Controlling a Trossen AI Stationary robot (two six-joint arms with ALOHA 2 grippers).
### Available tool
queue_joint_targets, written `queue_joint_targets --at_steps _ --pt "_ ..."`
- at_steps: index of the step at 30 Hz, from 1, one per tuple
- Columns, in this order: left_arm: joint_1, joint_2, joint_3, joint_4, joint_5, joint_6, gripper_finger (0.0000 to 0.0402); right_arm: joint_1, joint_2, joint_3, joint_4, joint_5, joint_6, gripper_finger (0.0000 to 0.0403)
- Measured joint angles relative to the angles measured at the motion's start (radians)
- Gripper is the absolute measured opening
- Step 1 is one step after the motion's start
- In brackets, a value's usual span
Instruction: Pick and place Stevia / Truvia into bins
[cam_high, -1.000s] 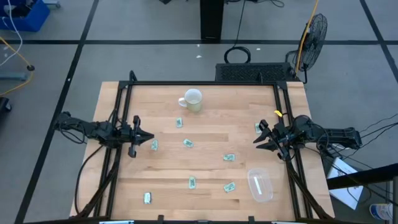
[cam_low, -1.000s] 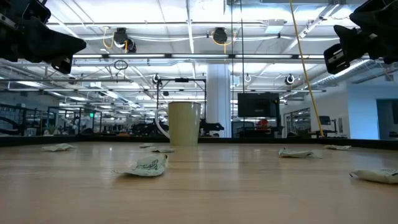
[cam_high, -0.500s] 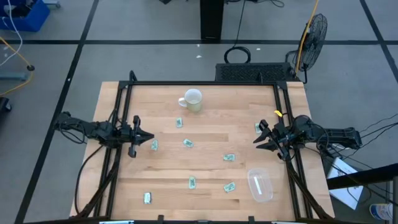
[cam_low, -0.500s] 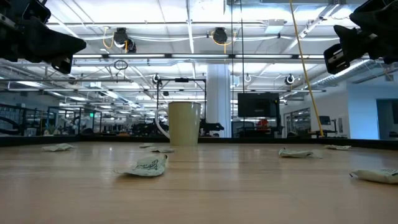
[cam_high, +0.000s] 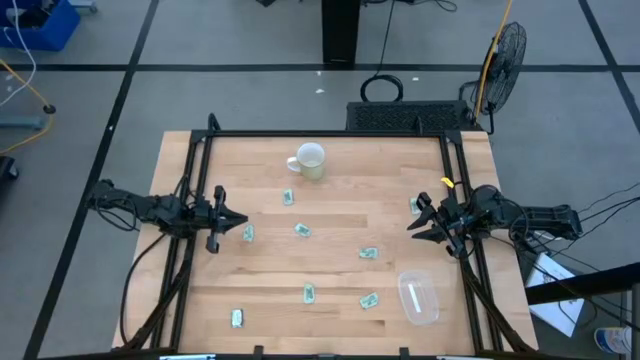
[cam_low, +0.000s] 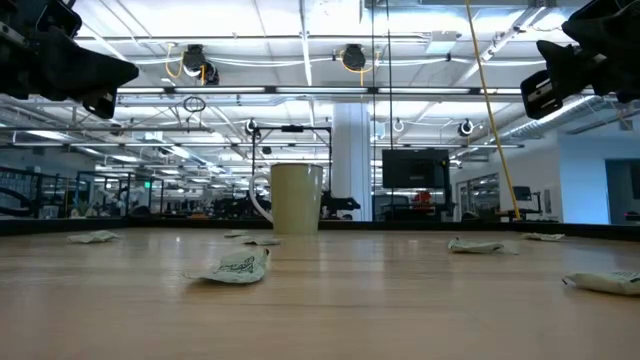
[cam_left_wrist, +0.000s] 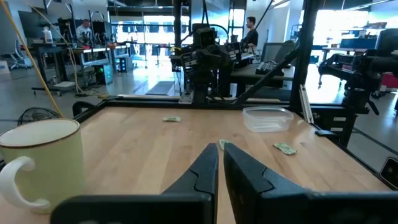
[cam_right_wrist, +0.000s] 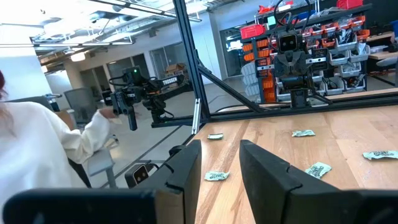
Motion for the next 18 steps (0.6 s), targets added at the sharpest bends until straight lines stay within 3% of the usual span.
queue_joint_targets --at_steps 18 --pt "0.0 0.0 0.0 0.0 0.0 -0.041 0.0031 0.0 0.0 0.0 0.0 0.0 0.0 0.0102"
